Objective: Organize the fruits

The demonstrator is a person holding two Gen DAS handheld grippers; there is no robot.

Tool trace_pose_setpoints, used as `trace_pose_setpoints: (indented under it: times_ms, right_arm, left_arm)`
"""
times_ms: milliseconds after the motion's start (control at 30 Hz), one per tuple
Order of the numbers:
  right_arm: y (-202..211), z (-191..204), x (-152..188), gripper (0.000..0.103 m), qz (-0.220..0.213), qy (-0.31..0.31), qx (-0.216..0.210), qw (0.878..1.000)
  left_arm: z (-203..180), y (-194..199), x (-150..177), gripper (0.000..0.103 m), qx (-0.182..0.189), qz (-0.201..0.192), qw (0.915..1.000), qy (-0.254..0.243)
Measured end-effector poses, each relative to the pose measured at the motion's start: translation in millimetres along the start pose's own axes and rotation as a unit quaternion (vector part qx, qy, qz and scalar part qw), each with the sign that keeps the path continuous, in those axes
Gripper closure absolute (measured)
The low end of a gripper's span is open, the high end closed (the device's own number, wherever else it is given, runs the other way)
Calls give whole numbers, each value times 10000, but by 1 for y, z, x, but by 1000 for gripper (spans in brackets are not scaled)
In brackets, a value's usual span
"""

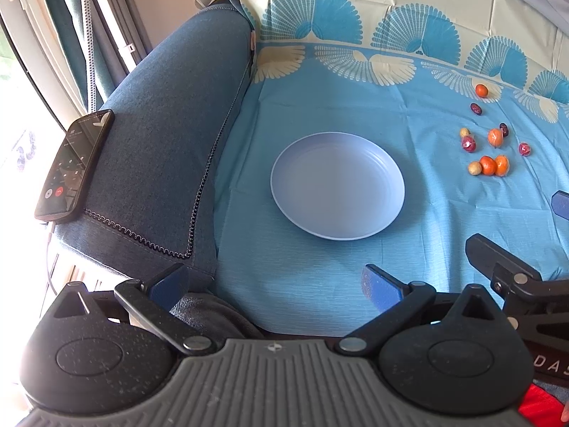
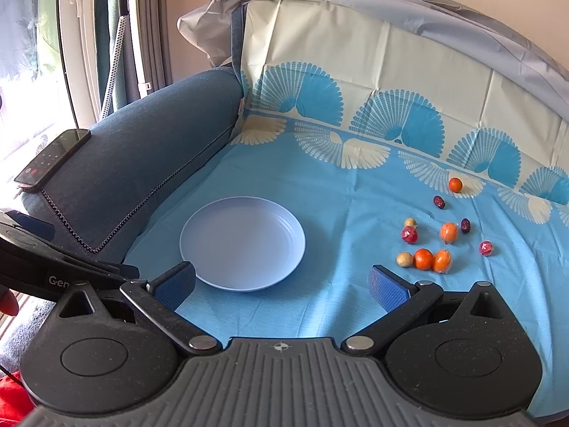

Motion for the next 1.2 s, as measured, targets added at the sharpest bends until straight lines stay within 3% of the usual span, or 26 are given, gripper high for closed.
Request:
trace_pose_setpoints:
  times_ms: [733,933,1200]
  right_arm:
    - [-3,0,1,0,8,-66,2,10000]
    - [0,-15,1,0,-229,-614,-418,9970]
    - [-1,-85,19,0,-578,-1339,297,9889]
  left_arm:
    - [0,-4,-2,0,-22,50,10000,-31]
    - [-3,-6,-5,0,43,60,10000,1]
    - [-54,-19,-27,0,467,58,9989,-52]
Point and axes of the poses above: each gripper's, at about its wrist camera, not at the fingertips, and y roughly against the way its jaws point, z to its left, x to its underside, the point moved 2 cm from there along -y, roughly the way its jaws point, and after that the axes turned 4 degrees about -x, right-handed, at the moved point
